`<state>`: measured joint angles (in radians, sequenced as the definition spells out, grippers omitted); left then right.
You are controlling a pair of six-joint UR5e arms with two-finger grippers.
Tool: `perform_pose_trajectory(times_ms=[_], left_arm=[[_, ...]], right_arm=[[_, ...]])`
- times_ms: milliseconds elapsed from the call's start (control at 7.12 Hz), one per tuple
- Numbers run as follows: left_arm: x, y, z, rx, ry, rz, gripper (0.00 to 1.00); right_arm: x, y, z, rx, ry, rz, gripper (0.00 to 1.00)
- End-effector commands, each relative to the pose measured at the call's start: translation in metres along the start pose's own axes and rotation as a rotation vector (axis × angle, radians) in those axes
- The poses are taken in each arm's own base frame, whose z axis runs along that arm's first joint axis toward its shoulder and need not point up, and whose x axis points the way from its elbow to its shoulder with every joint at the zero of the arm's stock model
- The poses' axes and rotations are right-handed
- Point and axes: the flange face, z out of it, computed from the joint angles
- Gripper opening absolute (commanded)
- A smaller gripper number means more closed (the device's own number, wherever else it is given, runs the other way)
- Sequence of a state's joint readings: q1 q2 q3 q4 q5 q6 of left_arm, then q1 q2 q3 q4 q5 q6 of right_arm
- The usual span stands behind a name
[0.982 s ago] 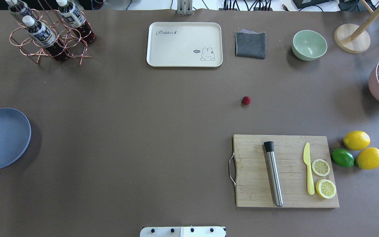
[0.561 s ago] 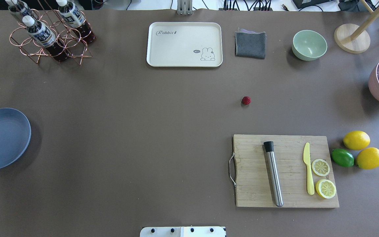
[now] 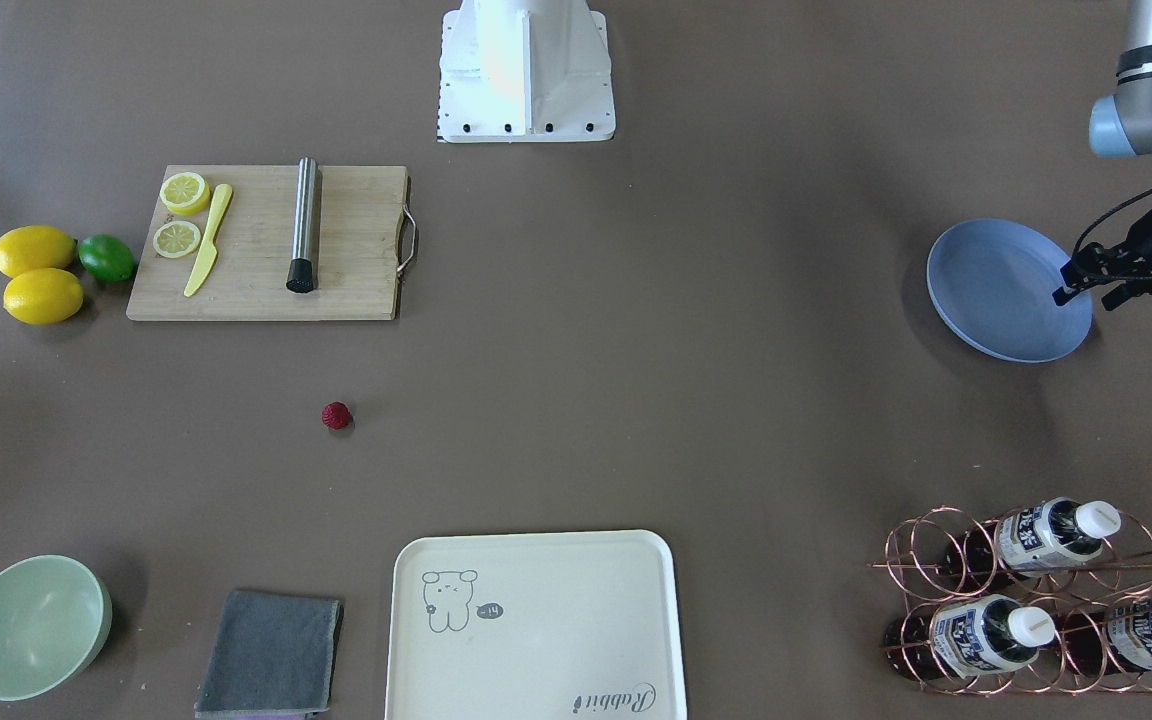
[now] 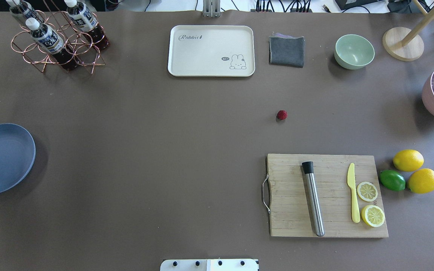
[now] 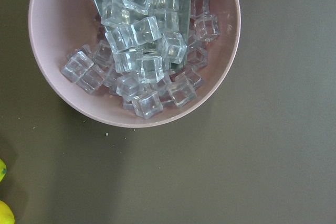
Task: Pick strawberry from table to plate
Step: 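Hook the blue plate rim with the left gripper and drag it toward the table center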
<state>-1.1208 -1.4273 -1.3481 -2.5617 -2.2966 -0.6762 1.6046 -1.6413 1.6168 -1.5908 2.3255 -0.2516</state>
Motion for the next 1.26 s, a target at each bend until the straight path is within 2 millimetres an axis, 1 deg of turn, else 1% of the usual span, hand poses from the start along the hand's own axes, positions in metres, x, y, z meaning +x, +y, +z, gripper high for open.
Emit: perform_pose_trajectory(times_ms=[0,281,421,561,702,842,982,1123], left_arm=[[0.002,0.0,0.001,0.001,0.004,-0.025,0.0],[0.008,-0.004,-0.001,0.005,0.013,-0.022,0.0],[0.019,-0.01,-0.007,0.016,0.031,-0.008,0.0],[0.041,-0.015,-0.017,0.001,0.081,-0.012,0.0],[0.072,-0.027,-0.033,-0.007,0.156,-0.075,0.0],[0.118,-0.048,-0.05,0.019,0.205,-0.159,0.0],[0.18,-0.041,-0.046,0.001,0.24,-0.214,0.0],[0.242,-0.028,-0.029,-0.004,0.243,-0.279,0.0]], right_arm=[[0.0,0.0,0.0,0.0,0.0,0.0,1.0],[-0.002,-0.002,-0.002,0.005,0.0,-0.003,1.0],[-0.006,-0.004,-0.004,0.009,0.001,-0.011,1.0],[-0.008,-0.006,-0.005,0.011,0.0,-0.018,1.0],[-0.012,-0.009,-0.008,0.021,-0.019,-0.025,1.0],[-0.03,-0.019,-0.008,0.027,-0.051,-0.055,1.0],[-0.055,-0.028,-0.011,0.031,-0.063,-0.082,1.0],[-0.101,-0.049,-0.01,0.023,-0.081,-0.06,1.0]])
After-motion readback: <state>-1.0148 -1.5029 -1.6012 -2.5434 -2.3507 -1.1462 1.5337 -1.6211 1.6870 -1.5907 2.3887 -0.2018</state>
